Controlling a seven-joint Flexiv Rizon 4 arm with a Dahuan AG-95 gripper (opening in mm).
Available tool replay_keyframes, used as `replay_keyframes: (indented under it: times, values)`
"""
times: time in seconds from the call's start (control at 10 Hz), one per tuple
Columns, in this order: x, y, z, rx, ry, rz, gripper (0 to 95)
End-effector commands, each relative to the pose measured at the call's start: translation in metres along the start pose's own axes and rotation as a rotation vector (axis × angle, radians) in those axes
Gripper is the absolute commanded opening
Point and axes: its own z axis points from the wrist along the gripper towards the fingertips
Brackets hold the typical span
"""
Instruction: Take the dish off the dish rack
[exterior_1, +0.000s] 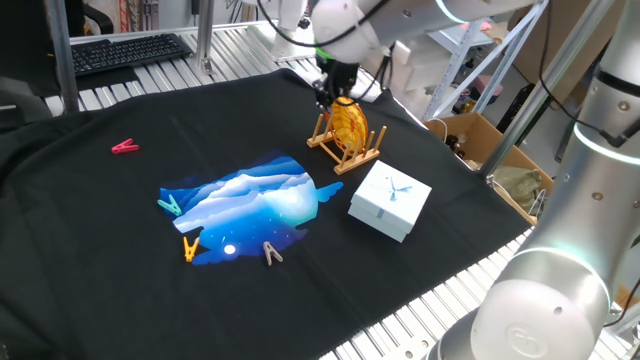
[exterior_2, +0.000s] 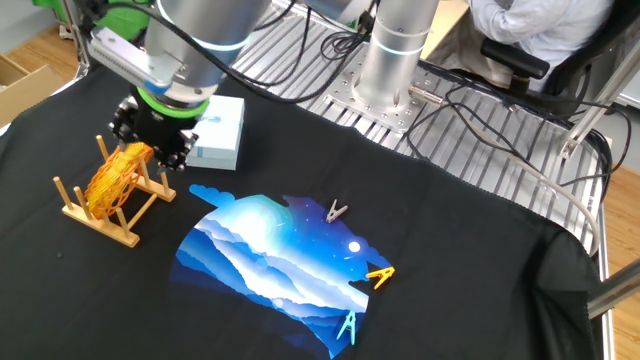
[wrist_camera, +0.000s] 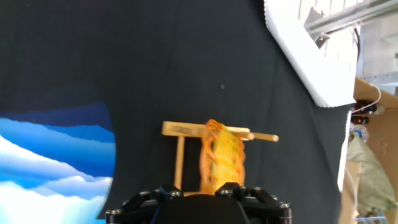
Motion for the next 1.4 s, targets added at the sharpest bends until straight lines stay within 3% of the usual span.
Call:
replay_keyframes:
  times: [0.1,0.2,0.6,0.7,1.0,1.1,1.4]
  values:
    - [0.0,-0.004,0.007,0.008,-0.01,-0.018,57.0]
    - [0.0,-0.007,0.011,0.009,-0.016,-0.026,38.0]
    - [0.002,-0.014,0.018,0.025,-0.035,-0.044,38.0]
    - [0.002,-0.016,0.018,0.021,-0.034,-0.043,57.0]
    - [0.003,-0.017,0.018,0.013,-0.048,-0.042,0.0]
    - [0.003,-0.017,0.017,0.019,-0.049,-0.043,0.0]
    - [0.004,-0.017,0.013,0.072,-0.031,-0.051,0.0]
